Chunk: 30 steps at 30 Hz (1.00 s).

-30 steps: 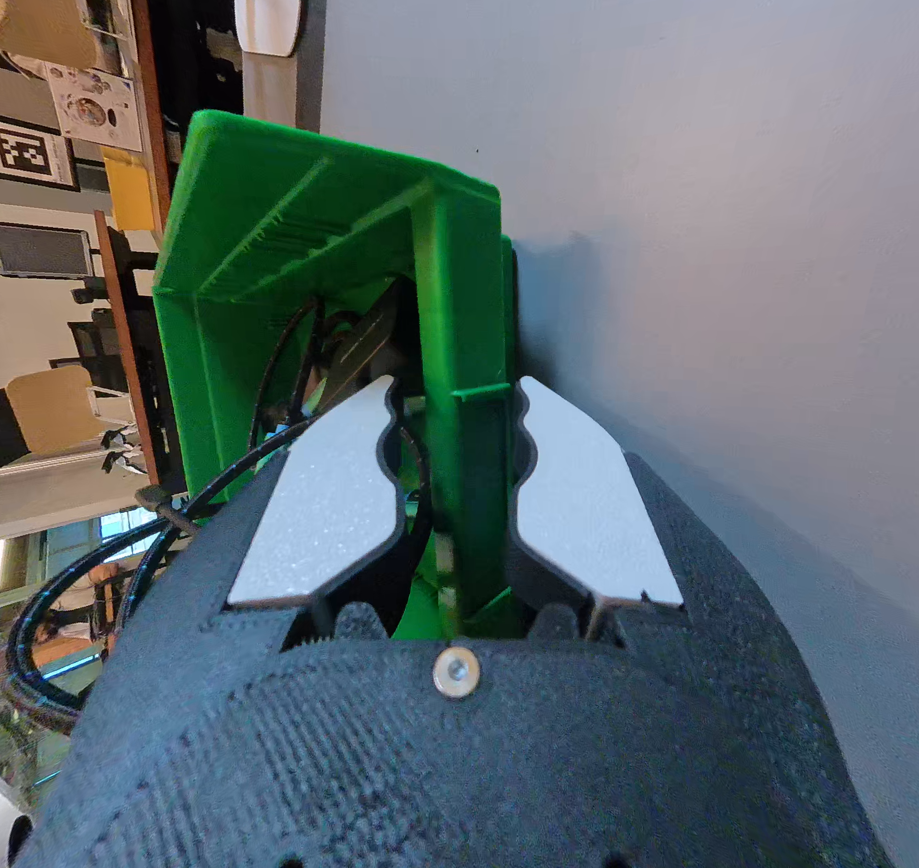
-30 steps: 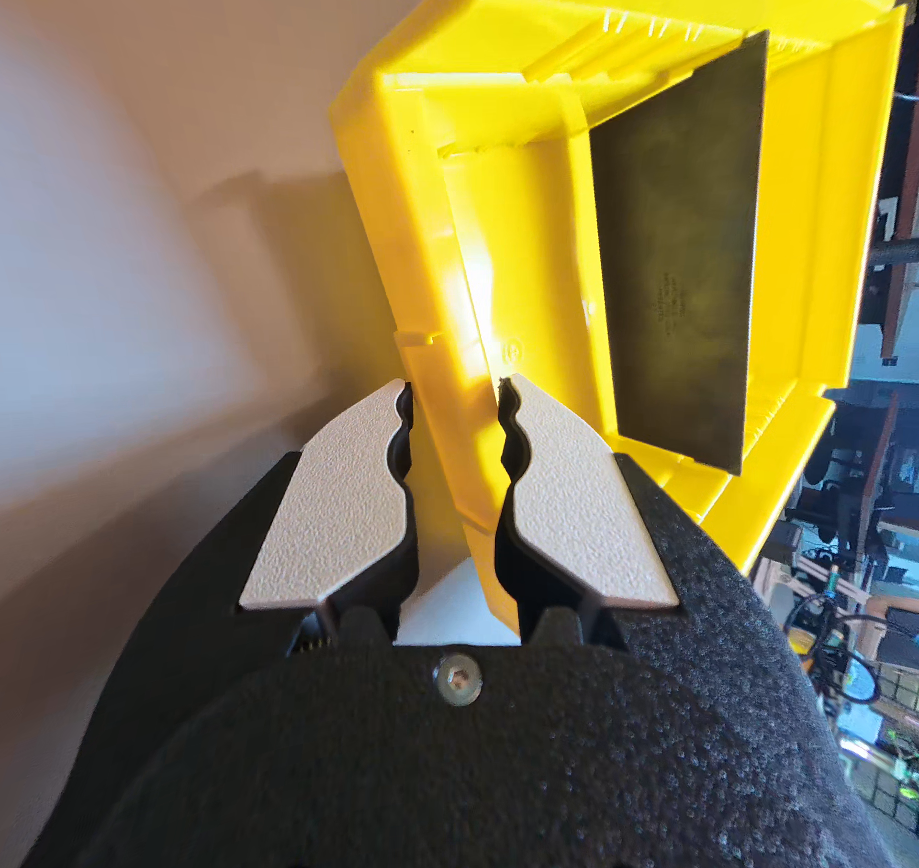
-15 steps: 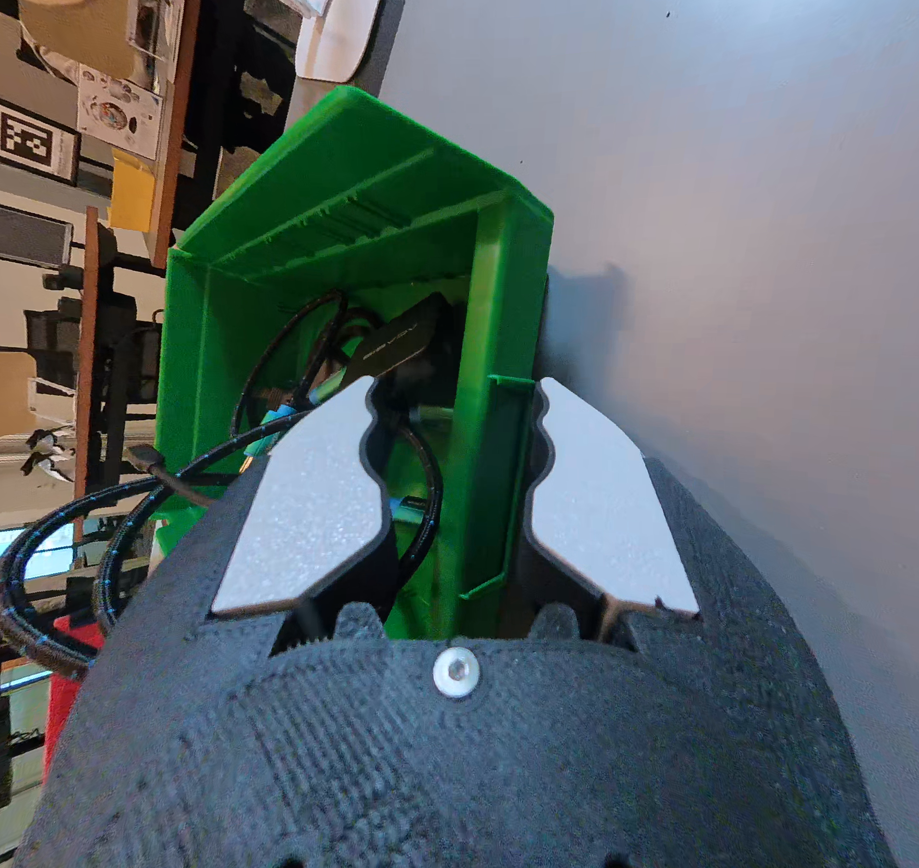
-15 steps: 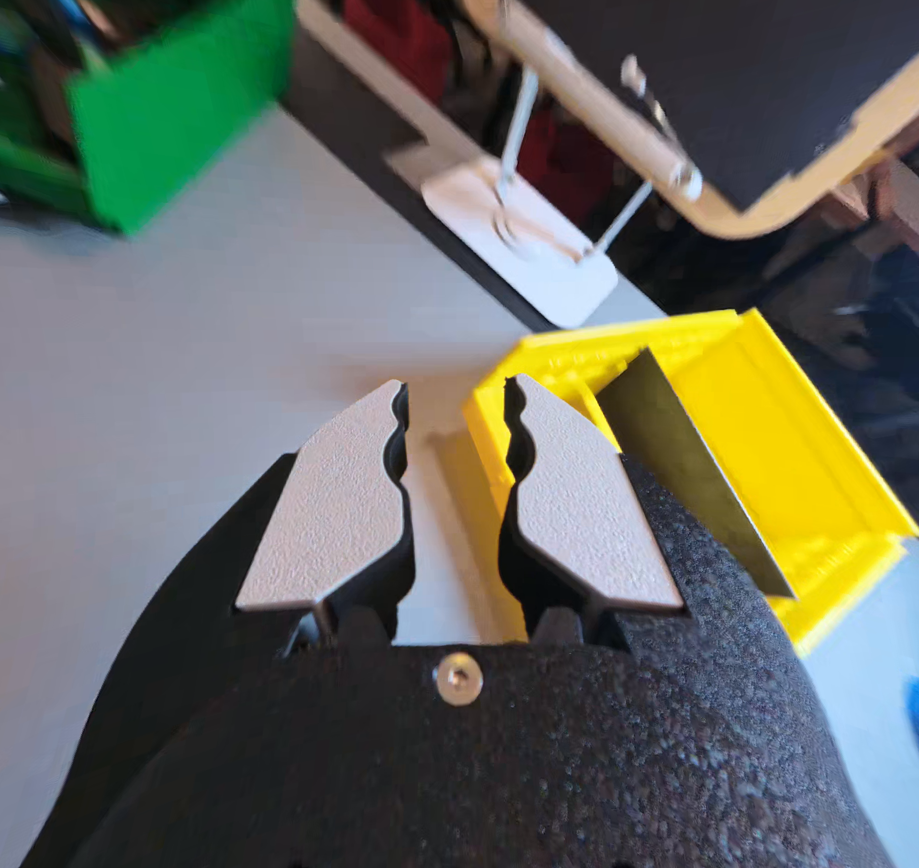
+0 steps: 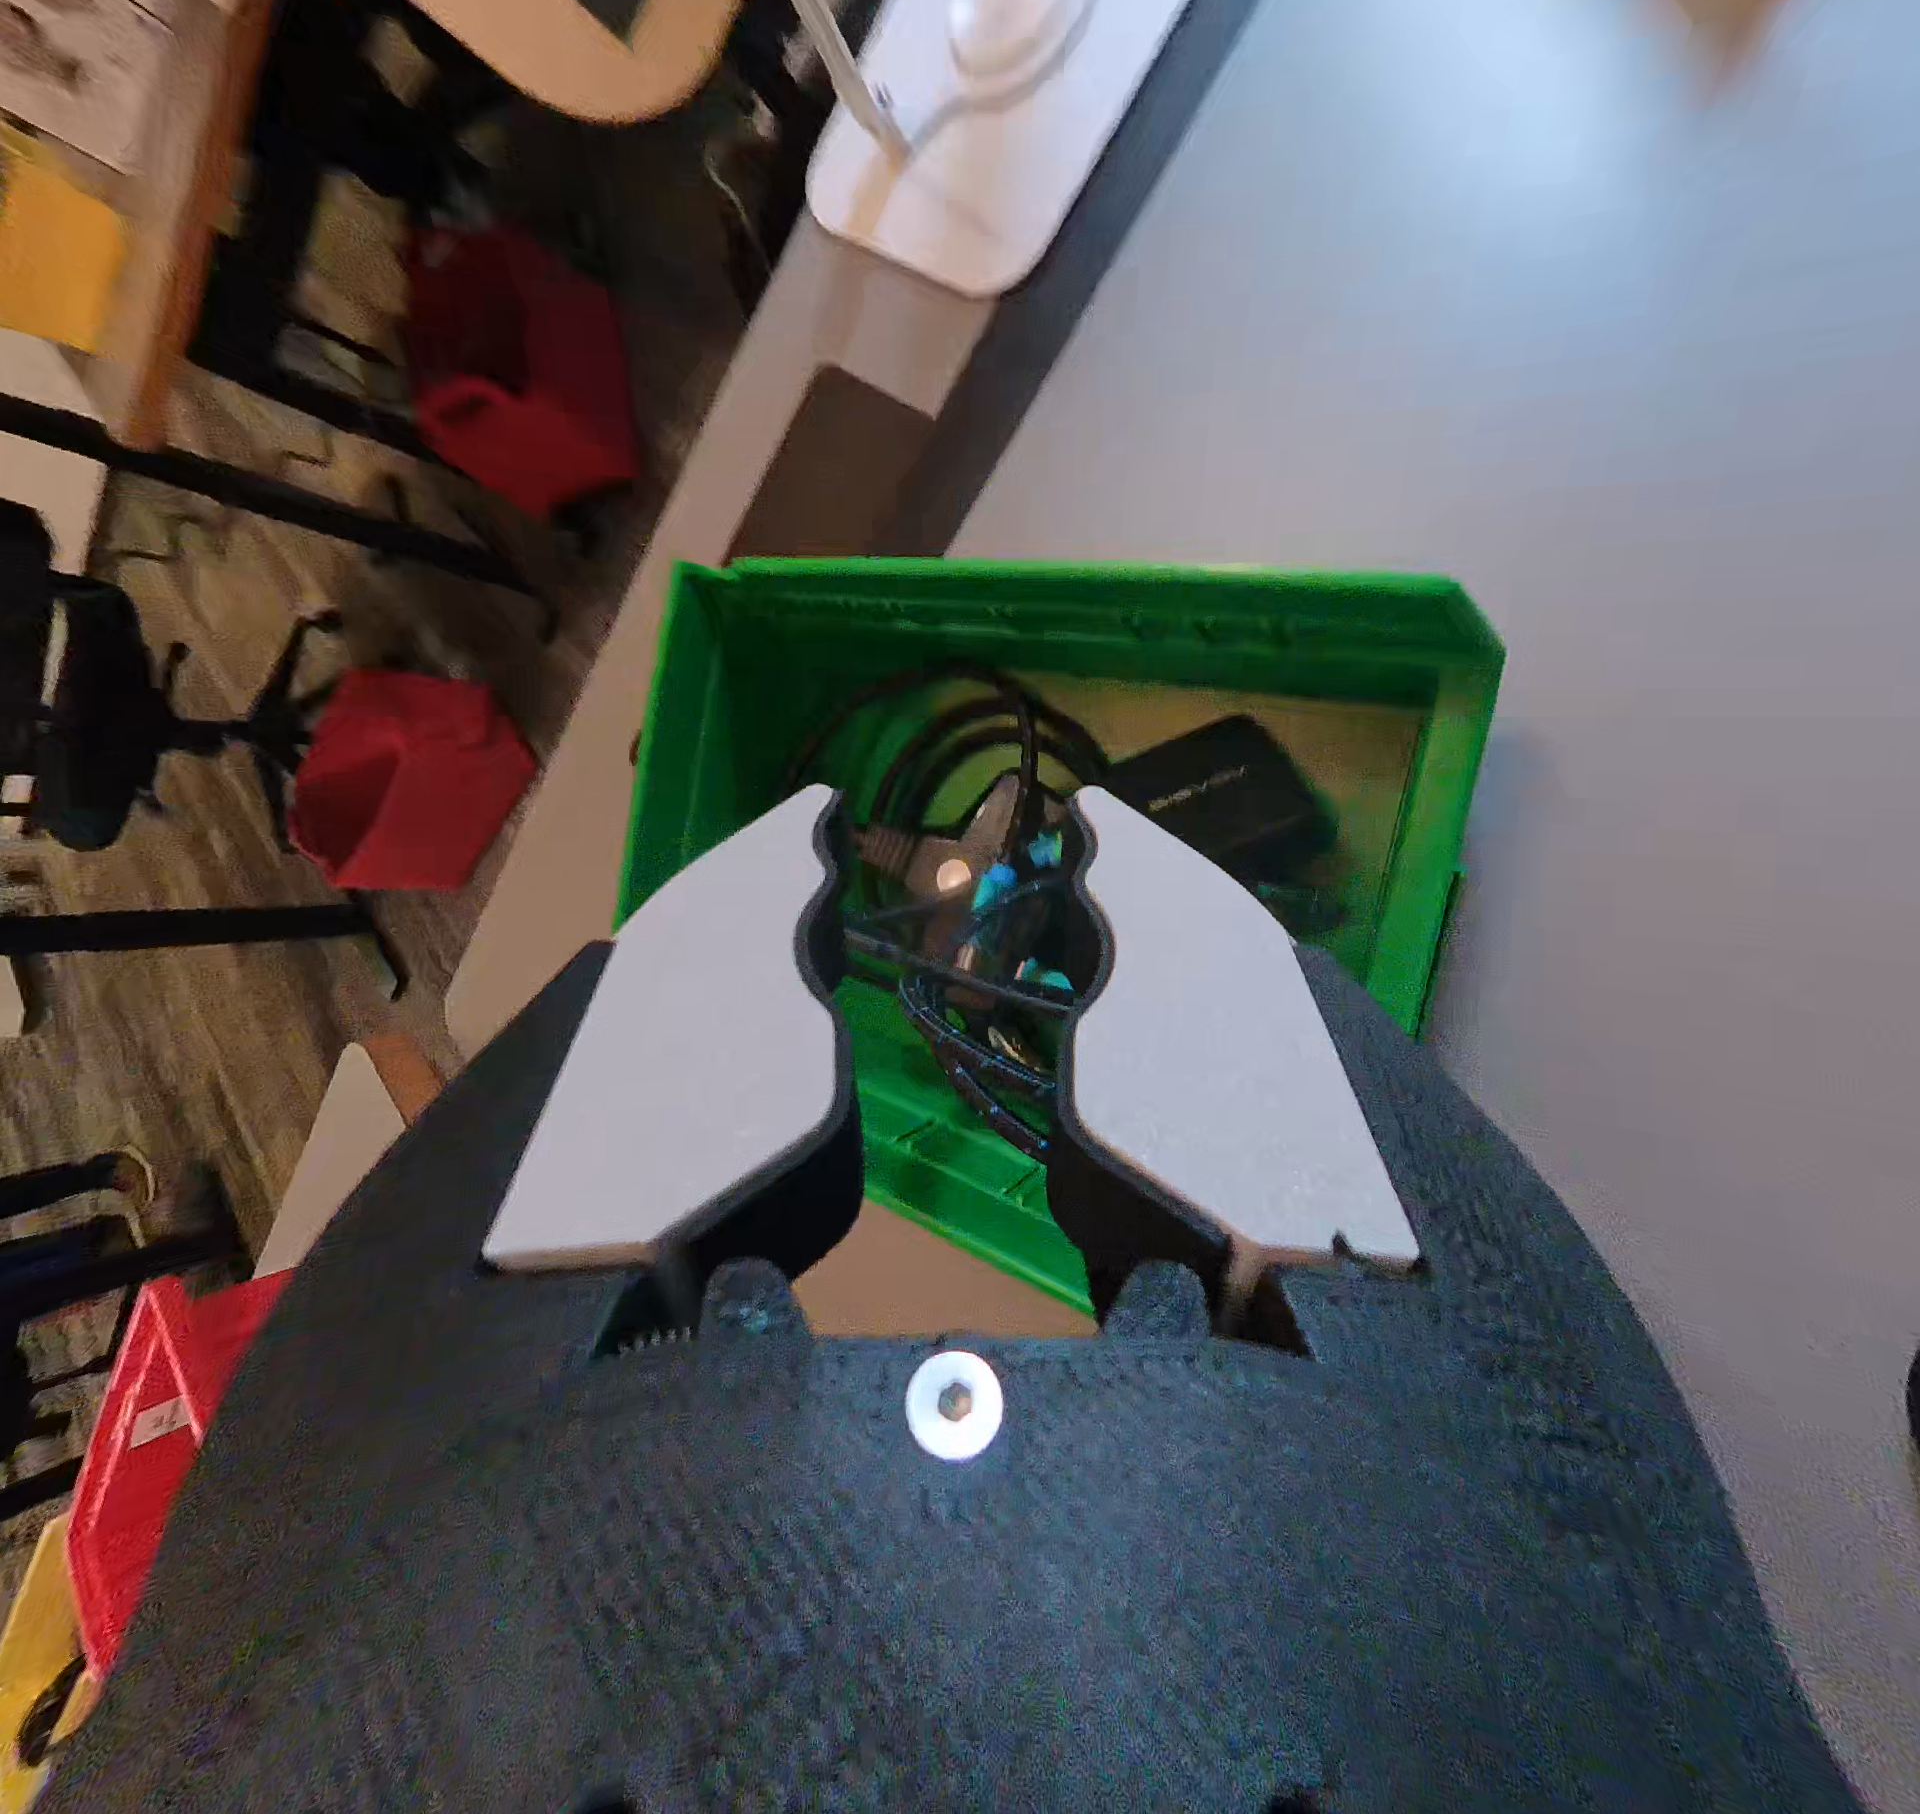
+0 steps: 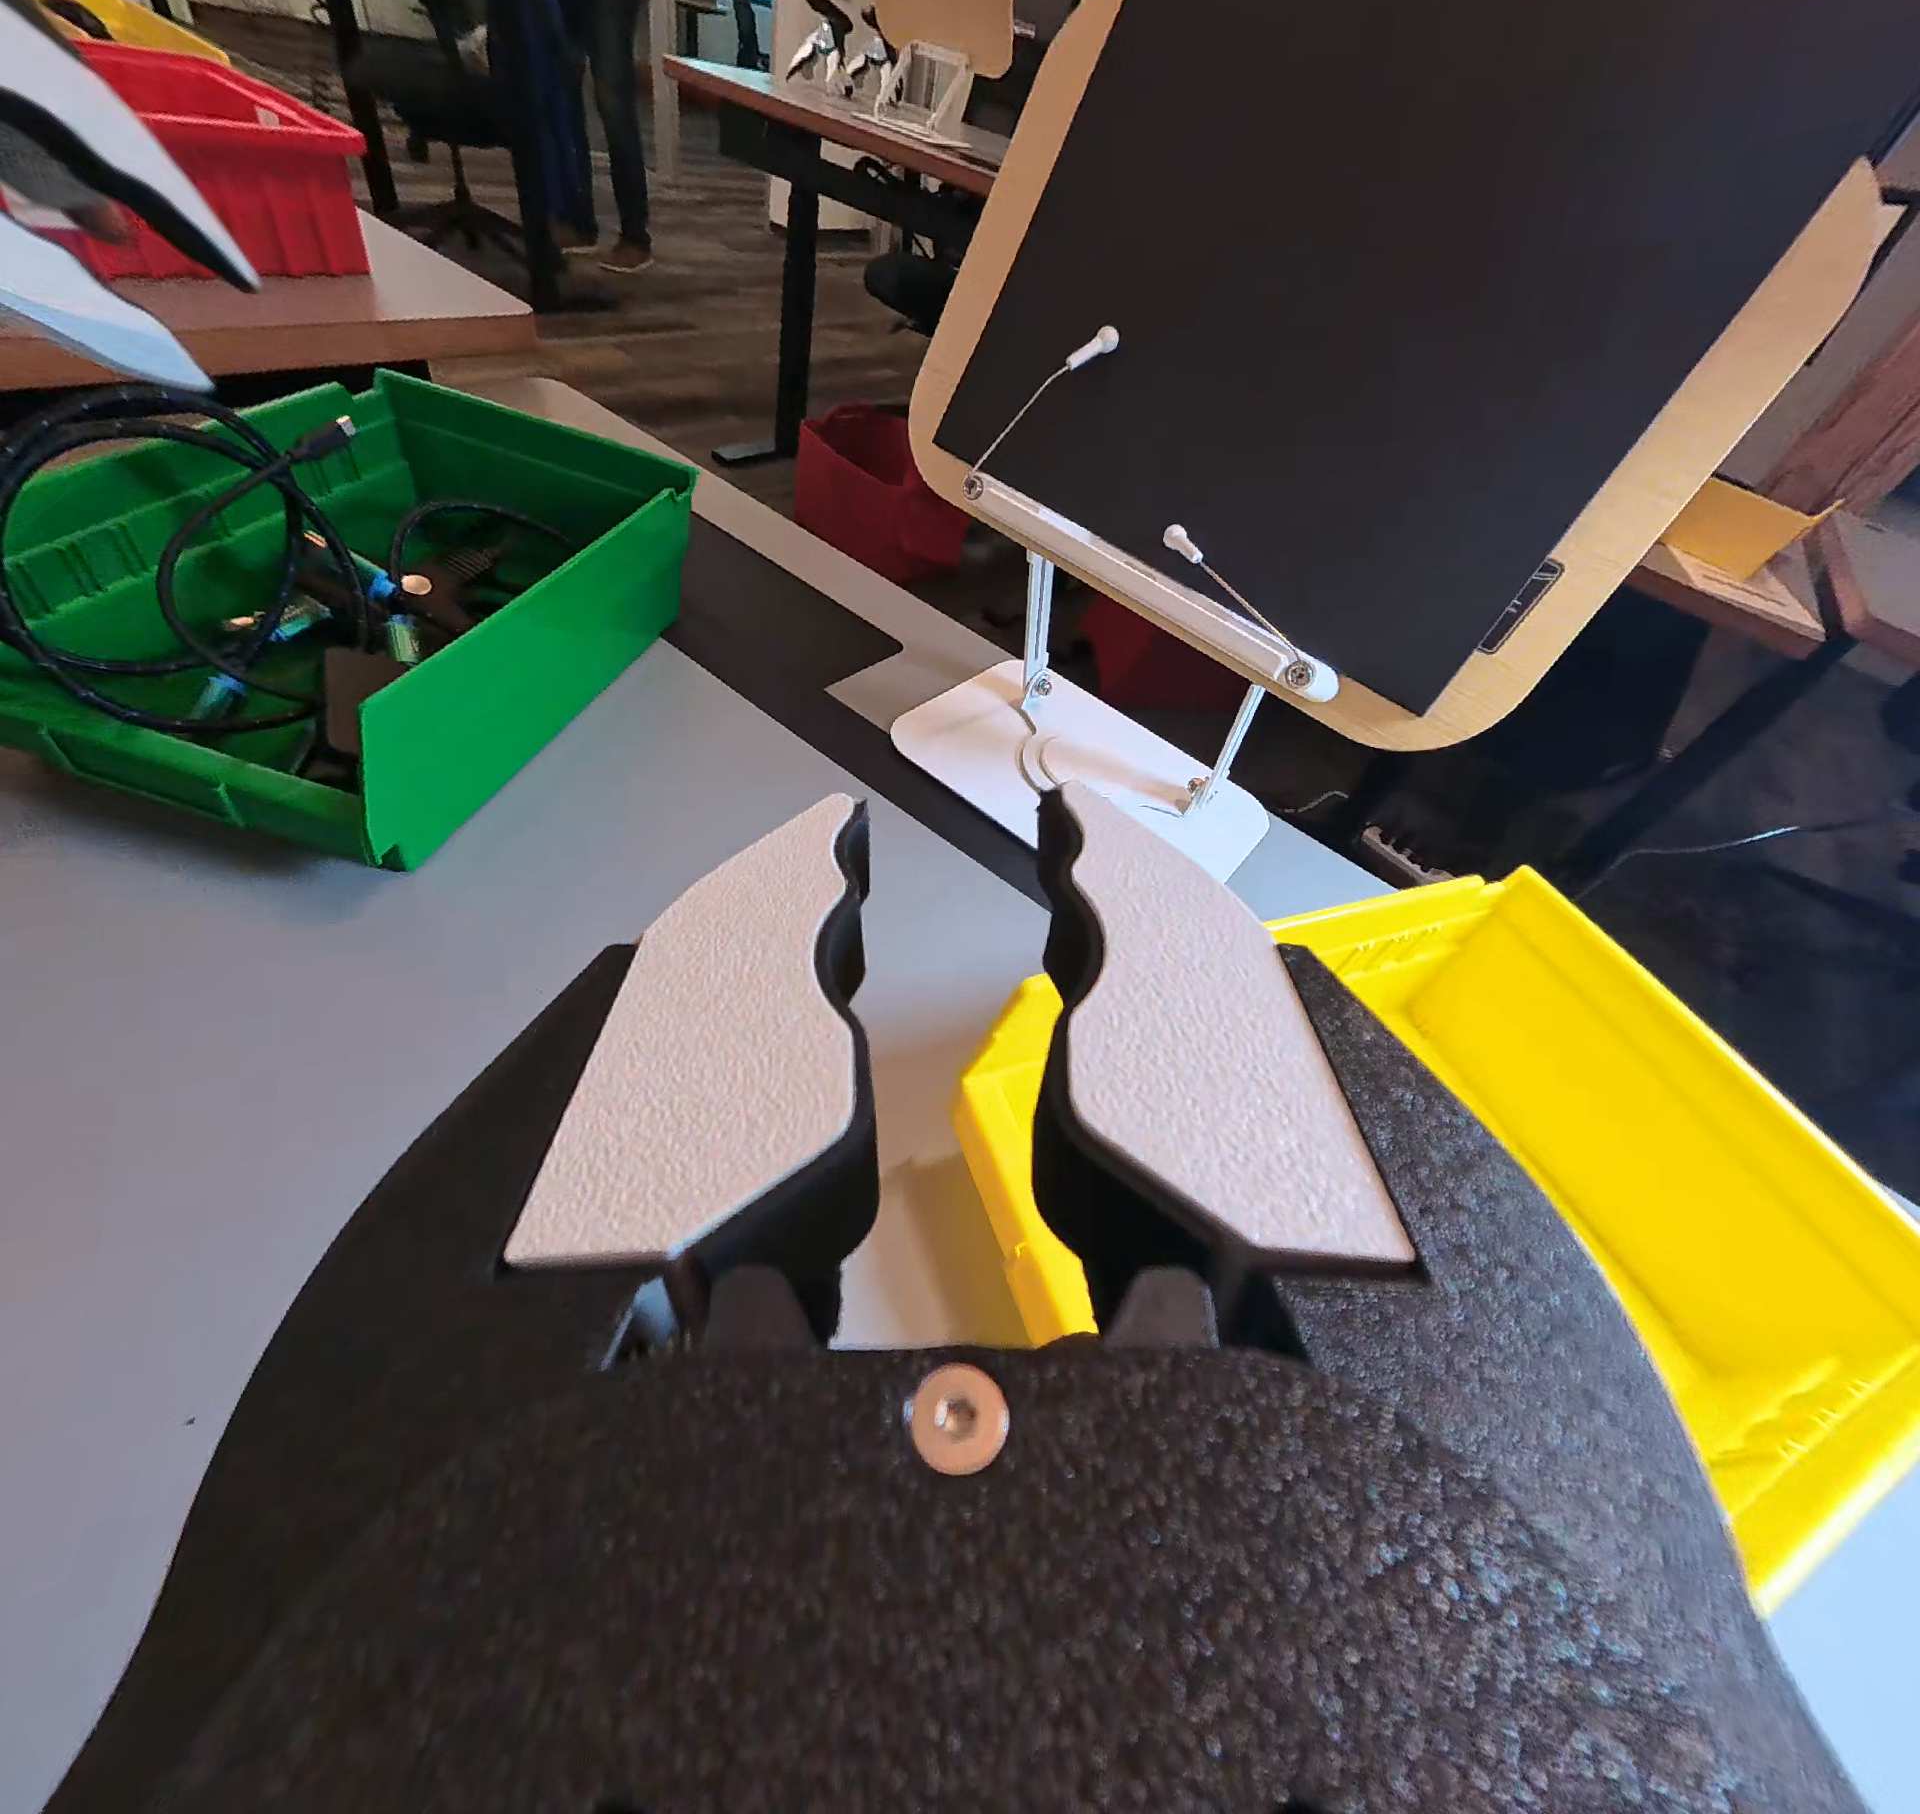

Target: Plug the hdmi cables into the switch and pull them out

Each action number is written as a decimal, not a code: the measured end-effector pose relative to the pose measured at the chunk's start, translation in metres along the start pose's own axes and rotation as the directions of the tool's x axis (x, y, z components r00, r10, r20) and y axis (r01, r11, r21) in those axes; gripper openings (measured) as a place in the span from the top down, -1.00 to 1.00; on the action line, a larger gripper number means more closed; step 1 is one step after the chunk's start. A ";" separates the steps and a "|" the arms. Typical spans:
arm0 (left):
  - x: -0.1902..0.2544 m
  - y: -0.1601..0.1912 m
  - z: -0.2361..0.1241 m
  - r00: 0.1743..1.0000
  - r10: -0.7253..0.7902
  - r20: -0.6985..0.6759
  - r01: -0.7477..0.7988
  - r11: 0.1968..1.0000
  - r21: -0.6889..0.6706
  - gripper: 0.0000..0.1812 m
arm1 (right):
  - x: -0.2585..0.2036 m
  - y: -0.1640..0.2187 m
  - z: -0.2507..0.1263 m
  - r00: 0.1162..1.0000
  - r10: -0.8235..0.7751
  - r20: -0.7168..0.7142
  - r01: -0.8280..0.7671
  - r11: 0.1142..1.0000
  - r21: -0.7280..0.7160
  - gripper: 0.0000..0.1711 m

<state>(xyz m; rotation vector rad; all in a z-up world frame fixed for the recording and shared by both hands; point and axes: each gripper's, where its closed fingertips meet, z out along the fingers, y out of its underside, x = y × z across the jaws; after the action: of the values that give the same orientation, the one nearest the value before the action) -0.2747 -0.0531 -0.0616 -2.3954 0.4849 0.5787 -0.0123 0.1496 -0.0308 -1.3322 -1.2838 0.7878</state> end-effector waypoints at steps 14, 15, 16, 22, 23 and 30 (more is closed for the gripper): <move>-0.042 0.079 0.153 0.899 -0.436 0.025 0.354 0.693 -0.628 0.50 | 0.032 0.007 -0.019 1.000 0.000 -0.019 0.001 1.000 0.014 0.71; -0.045 0.088 0.156 0.889 -0.455 0.054 0.380 0.667 -0.641 0.50 | 0.034 0.007 -0.020 1.000 0.004 -0.018 -0.003 1.000 0.017 0.71; -0.048 0.097 0.158 0.877 -0.473 0.083 0.407 0.639 -0.653 0.49 | 0.036 0.007 -0.020 1.000 0.007 -0.017 -0.007 1.000 0.018 0.72; -0.035 0.126 0.168 0.824 -0.561 0.080 0.449 0.560 -0.697 0.57 | 0.037 0.013 -0.013 0.999 0.034 0.010 -0.034 0.999 0.002 0.72; -0.031 0.127 0.171 0.820 -0.569 0.062 0.442 0.560 -0.701 0.61 | 0.036 0.013 -0.012 0.999 0.029 0.013 -0.029 1.000 -0.001 0.72; -0.034 0.120 0.163 0.852 -0.523 0.029 0.396 0.606 -0.691 0.66 | 0.034 0.011 -0.016 1.000 0.021 0.019 -0.021 1.000 0.008 0.73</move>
<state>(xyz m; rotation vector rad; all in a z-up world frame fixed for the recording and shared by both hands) -0.4055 -0.0307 -0.2189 -3.1245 -0.3856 0.3233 0.0119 0.1797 -0.0311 -1.3367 -1.2819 0.8210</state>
